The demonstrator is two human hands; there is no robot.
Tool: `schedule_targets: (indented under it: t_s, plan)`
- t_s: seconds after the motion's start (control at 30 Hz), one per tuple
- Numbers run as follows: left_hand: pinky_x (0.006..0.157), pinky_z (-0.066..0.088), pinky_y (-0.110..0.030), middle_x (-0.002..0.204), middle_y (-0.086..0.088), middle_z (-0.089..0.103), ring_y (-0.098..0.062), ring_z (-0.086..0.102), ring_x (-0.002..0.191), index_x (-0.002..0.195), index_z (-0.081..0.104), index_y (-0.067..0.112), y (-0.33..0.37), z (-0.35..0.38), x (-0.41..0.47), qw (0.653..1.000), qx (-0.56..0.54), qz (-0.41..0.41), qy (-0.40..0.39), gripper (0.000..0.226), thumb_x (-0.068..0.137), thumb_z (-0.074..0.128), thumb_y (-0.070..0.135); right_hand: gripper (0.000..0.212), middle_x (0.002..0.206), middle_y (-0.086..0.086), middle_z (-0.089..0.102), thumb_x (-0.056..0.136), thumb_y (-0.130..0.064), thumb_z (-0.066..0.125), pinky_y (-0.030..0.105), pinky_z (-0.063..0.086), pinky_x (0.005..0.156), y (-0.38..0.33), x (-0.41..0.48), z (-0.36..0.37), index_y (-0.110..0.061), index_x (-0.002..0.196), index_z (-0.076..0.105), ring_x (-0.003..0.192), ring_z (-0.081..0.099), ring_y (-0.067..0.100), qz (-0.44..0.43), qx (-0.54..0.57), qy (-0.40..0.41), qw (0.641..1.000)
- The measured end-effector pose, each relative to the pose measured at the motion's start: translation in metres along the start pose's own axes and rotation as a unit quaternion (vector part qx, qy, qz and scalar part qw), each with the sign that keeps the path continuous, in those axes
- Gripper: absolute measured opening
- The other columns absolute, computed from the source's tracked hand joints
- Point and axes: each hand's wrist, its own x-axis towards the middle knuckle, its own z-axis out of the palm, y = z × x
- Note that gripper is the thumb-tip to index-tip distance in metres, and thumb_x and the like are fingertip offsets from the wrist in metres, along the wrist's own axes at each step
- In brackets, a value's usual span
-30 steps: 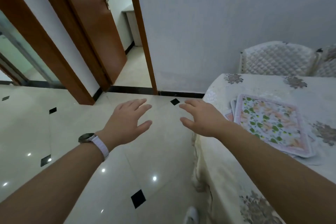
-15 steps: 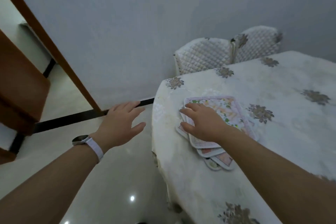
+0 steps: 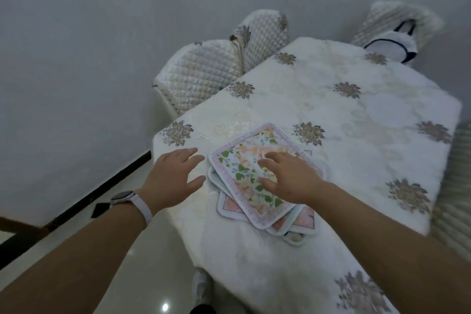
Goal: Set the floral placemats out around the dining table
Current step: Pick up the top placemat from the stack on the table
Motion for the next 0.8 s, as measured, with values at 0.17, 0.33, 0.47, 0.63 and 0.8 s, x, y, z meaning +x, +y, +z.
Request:
schedule_targets:
  t_s: [0.17, 0.33, 0.47, 0.63, 0.8]
  plan:
    - [0.1, 0.043, -0.051, 0.138, -0.009, 0.058, -0.03, 0.054, 0.124, 0.129, 0.061, 0.018, -0.041, 0.011, 0.053, 0.997, -0.036, 0.07, -0.012, 0.063, 0.083, 0.043, 0.057, 0.057, 0.154, 0.005, 0.037, 0.097, -0.051, 0.044, 0.045, 0.037, 0.108, -0.015, 0.015, 0.006, -0.022, 0.146, 0.041, 0.137, 0.037, 0.025, 0.104, 0.049, 0.01, 0.993]
    - [0.092, 0.05, -0.051, 0.13, -0.013, 0.063, -0.032, 0.06, 0.116, 0.124, 0.065, 0.015, -0.057, 0.037, 0.092, 0.991, -0.055, 0.117, -0.041, 0.06, 0.083, 0.044, 0.054, 0.057, 0.151, 0.005, 0.041, 0.097, -0.049, 0.047, 0.043, 0.036, 0.11, -0.015, 0.004, 0.022, -0.02, 0.146, 0.044, 0.136, 0.038, 0.024, 0.207, 0.098, 0.024, 0.973]
    - [0.094, 0.048, -0.047, 0.135, -0.012, 0.059, -0.032, 0.057, 0.119, 0.129, 0.062, 0.014, -0.05, 0.056, 0.119, 0.988, -0.074, 0.117, -0.074, 0.07, 0.08, 0.037, 0.058, 0.055, 0.146, 0.002, 0.044, 0.096, -0.046, 0.051, 0.04, 0.042, 0.104, -0.007, -0.008, 0.038, -0.019, 0.144, 0.045, 0.131, 0.044, 0.021, 0.311, 0.168, 0.046, 0.934]
    - [0.096, 0.044, -0.041, 0.135, -0.006, 0.055, -0.028, 0.052, 0.119, 0.133, 0.056, 0.015, -0.033, 0.071, 0.148, 0.979, -0.156, 0.037, -0.125, 0.062, 0.085, 0.047, 0.053, 0.055, 0.15, 0.003, 0.038, 0.095, -0.042, 0.054, 0.037, 0.039, 0.104, 0.004, -0.013, 0.06, -0.019, 0.144, 0.043, 0.133, 0.043, 0.022, 0.427, 0.295, 0.066, 0.852]
    - [0.095, 0.045, -0.04, 0.133, -0.007, 0.054, -0.025, 0.053, 0.117, 0.133, 0.054, 0.018, -0.019, 0.086, 0.174, 0.959, -0.226, -0.049, -0.163, 0.047, 0.089, 0.061, 0.032, 0.056, 0.138, 0.006, 0.049, 0.092, -0.034, 0.06, 0.037, 0.049, 0.089, 0.008, -0.004, 0.08, -0.015, 0.142, 0.043, 0.115, 0.056, 0.023, 0.511, 0.46, 0.126, 0.715]
